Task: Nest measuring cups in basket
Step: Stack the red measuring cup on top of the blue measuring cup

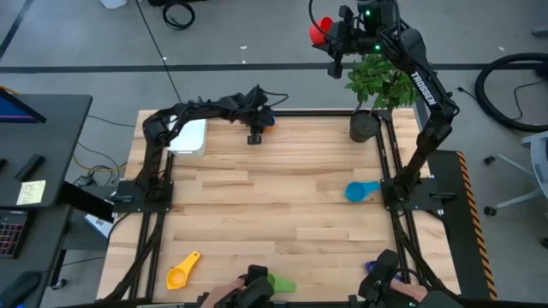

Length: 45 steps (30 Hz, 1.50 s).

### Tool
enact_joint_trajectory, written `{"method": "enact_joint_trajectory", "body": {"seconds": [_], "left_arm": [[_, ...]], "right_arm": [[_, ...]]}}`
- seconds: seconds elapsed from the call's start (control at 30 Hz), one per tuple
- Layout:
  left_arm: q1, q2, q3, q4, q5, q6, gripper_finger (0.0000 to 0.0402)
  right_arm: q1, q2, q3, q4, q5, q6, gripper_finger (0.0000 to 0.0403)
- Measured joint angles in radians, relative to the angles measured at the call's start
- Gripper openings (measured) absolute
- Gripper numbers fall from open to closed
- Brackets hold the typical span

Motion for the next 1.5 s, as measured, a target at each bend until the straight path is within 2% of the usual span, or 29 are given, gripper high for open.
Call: {"method": "enact_joint_trajectory", "body": {"seconds": [0.13, 0.33, 0.6, 0.77, 0.97, 1.17, 1.33, 1.5], "left_arm": [[-0.003, 0.025, 0.023, -0.040, -0.021, 0.019, 0.0102], [-0.017, 0.013, 0.025, -0.082, -0.052, 0.003, 0.0020], [-0.101, -0.014, 0.027, -0.260, -0.015, -0.073, 0.0020], [-0.181, -0.056, 0.025, -0.394, 0.096, -0.126, 0.0020], [-0.287, -0.094, 0.025, -0.505, 0.219, -0.284, 0.0020], [-0.434, -0.095, 0.018, -0.522, 0.288, -0.410, 0.0020], [-0.535, -0.095, 0.015, -0.505, 0.291, -0.484, 0.0020], [-0.602, -0.085, 0.015, -0.494, 0.284, -0.493, 0.0020]], "right_arm": [[0.000, 0.000, 0.000, 0.000, 0.002, 0.000, 0.0021], [0.000, 0.000, 0.000, 0.001, 0.002, 0.000, 0.0021], [0.000, 0.000, 0.000, 0.001, 0.000, 0.000, 0.0021], [0.000, 0.000, 0.000, 0.001, -0.004, 0.000, 0.0021], [0.000, 0.000, 0.000, 0.001, -0.005, 0.000, 0.0021], [0.000, 0.000, 0.000, 0.000, -0.005, 0.007, 0.0021], [0.000, 0.000, 0.000, -0.002, -0.005, 0.008, 0.0020], [0.000, 0.000, 0.000, -0.003, -0.005, 0.032, 0.0020]]}}
